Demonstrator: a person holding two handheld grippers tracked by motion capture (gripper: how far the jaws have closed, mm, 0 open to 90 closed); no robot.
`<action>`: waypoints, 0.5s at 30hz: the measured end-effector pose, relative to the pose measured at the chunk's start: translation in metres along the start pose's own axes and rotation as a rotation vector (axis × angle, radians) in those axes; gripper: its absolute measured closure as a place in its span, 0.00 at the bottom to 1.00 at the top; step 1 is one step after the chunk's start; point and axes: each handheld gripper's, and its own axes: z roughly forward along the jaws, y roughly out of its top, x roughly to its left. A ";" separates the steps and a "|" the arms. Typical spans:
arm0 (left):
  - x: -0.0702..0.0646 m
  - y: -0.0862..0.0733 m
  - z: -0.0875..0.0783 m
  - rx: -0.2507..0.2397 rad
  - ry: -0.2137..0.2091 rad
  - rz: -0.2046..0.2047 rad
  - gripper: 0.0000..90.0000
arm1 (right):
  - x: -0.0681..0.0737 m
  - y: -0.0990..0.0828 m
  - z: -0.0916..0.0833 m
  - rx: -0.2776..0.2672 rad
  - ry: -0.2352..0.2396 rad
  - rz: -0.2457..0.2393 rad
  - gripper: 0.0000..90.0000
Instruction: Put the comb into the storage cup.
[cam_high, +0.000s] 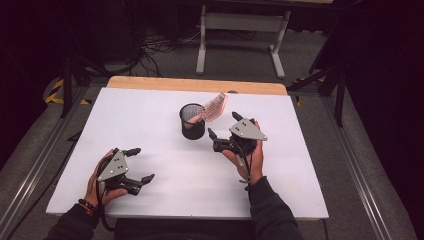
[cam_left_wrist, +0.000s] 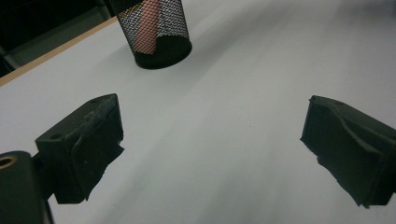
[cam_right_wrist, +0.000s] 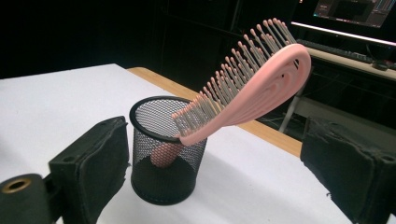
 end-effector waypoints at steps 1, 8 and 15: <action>0.000 0.000 0.000 0.001 0.000 0.001 0.07 | 0.000 0.000 -0.001 -0.001 0.000 -0.004 0.09; -0.001 0.001 -0.001 -0.003 -0.003 0.004 0.07 | 0.002 0.000 -0.009 -0.001 0.007 -0.043 0.09; -0.001 0.001 -0.001 -0.005 -0.005 0.009 0.07 | 0.009 -0.002 -0.011 0.011 0.020 -0.078 0.09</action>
